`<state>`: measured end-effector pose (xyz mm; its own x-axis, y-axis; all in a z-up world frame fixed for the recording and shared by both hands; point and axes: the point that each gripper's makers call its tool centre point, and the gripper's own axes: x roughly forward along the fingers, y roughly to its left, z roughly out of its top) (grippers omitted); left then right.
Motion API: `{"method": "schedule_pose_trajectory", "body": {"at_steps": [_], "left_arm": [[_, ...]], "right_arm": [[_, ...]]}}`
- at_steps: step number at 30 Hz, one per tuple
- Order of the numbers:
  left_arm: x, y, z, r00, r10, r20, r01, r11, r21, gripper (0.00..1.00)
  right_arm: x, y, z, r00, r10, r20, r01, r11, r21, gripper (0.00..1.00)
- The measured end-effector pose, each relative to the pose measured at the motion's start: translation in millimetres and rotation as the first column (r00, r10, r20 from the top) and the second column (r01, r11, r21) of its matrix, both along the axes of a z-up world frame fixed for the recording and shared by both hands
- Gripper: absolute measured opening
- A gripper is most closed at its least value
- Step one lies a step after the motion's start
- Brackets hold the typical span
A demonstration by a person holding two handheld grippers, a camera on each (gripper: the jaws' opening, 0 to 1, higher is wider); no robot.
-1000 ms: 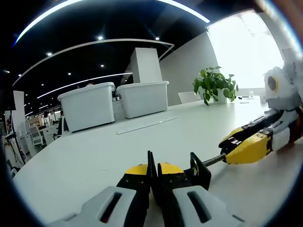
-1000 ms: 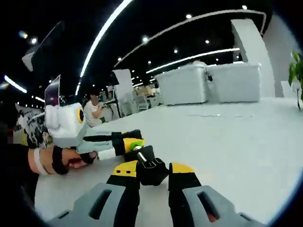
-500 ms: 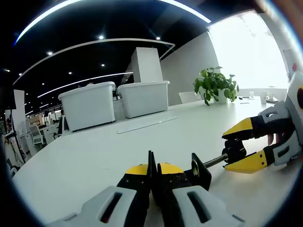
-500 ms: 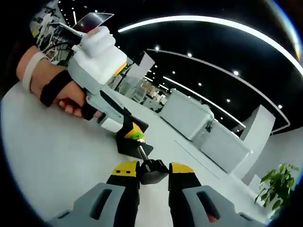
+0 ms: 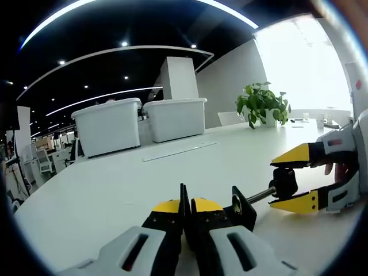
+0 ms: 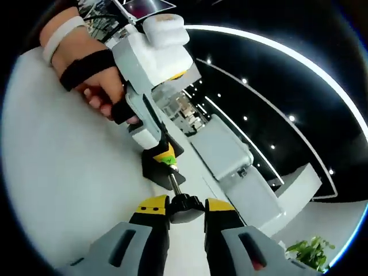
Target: Clamp the fixed fixture on the desktop, loosen the retaining clip, secure it to the edge of the desk, and tighten the retaining clip.
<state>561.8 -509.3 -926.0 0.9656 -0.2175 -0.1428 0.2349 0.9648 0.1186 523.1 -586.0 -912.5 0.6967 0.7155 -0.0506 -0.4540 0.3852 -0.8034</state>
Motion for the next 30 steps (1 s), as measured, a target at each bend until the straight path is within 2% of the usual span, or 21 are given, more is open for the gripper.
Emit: {"method": "schedule_pose_trajectory", "body": {"at_steps": [2,3,4,5,7,8,9,10,11,12,14,15,17,18,20,22,23,24,27,30], "left_arm": [[0.4,1,-0.5,1.0,0.001,0.001,-0.001,1.0,0.003,0.06],[0.2,0,-0.6,1.0,0.0,0.002,0.0,1.0,0.001,0.06],[-0.1,0,-0.6,1.0,0.0,0.005,0.0,1.0,0.007,0.06],[-2.4,-2,0.0,1.0,0.003,0.006,-0.003,1.0,0.008,0.06],[-3.7,-2,0.4,1.0,0.005,0.007,-0.005,1.0,0.009,0.06],[-3.1,-2,0.2,1.0,0.004,0.007,-0.004,1.0,0.01,0.06],[-2.8,-2,0.0,1.0,0.002,0.007,-0.002,1.0,0.009,0.06],[-2.5,-1,-0.4,1.0,0.001,0.007,-0.001,1.0,0.008,0.06],[-2.1,-1,-0.5,1.0,0.0,0.008,0.0,1.0,0.009,0.06],[-0.8,-1,-0.3,1.0,-0.002,0.008,0.002,1.0,0.008,0.06],[-1.6,-3,0.6,1.0,-0.002,0.008,0.002,1.0,0.008,0.06],[-1.6,-3,1.2,1.0,-0.003,0.008,0.003,1.0,0.008,0.06],[-1.6,-4,1.8,1.0,-0.005,0.009,0.005,1.0,0.008,0.06],[-1.7,-4,2.0,1.0,-0.006,0.009,0.006,1.0,0.009,0.06],[-2.1,-4,2.2,1.0,-0.007,0.009,0.006,1.0,0.009,0.06],[-2.6,-3,2.3,1.0,-0.006,0.01,0.006,1.0,0.009,0.06],[-3.8,-4,2.6,1.0,-0.007,0.01,0.007,1.0,0.01,0.06],[-5.8,-5,3.0,1.0,-0.007,0.01,0.007,1.0,0.01,0.06],[-6.4,-6,2.4,1.0,-0.01,0.01,0.01,1.0,0.011,0.06],[-6.8,-7,2.5,1.0,-0.013,0.01,0.012,1.0,0.01,0.06]], "right_arm": [[-2,-1,1.5,1.0,0.0,0.016,0.0,1.0,-0.002,0.21],[-1,-2,0.5,1.0,-0.012,-0.017,0.013,1.0,0.023,0.21],[1,-4,-2.6,0.995,-0.016,-0.1,0.023,0.997,0.073,0.22],[0,-3,-2.8,0.991,0.013,-0.131,-0.002,0.997,0.083,0.23],[0,-5,-4.1,0.963,0.066,-0.263,-0.023,0.986,0.163,0.24],[2,-9,-5.8,0.928,0.072,-0.365,0.011,0.975,0.22,0.25],[4,-12,-4.9,0.881,0.097,-0.463,0.047,0.956,0.289,0.27],[-8,-7,-1.0,0.819,0.159,-0.551,0.066,0.928,0.366,0.31],[-10,-6,0.0,0.745,0.221,-0.629,0.1,0.896,0.434,0.38],[-6,-8,-0.4,0.7,0.258,-0.665,0.119,0.877,0.466,0.41],[6,-15,1.0,0.593,0.339,-0.73,0.215,0.807,0.55,0.38],[9,-17,-0.3,0.543,0.367,-0.755,0.259,0.783,0.566,0.37],[14,-23,-6.3,0.44,0.404,-0.802,0.342,0.751,0.565,0.34],[13,-24,-9.7,0.403,0.41,-0.818,0.363,0.749,0.554,0.33],[11,-23,-13.0,0.359,0.425,-0.831,0.37,0.752,0.545,0.32],[8,-21,-12.4,0.331,0.449,-0.83,0.377,0.744,0.552,0.31],[5,-18,-14.5,0.295,0.459,-0.838,0.391,0.742,0.544,0.3],[3,-18,-18.0,0.272,0.451,-0.85,0.407,0.747,0.526,0.29],[4,-16,-24.1,0.252,0.44,-0.862,0.425,0.75,0.507,0.24],[5,-16,-23.2,0.243,0.449,-0.86,0.429,0.745,0.51,0.24]]}}
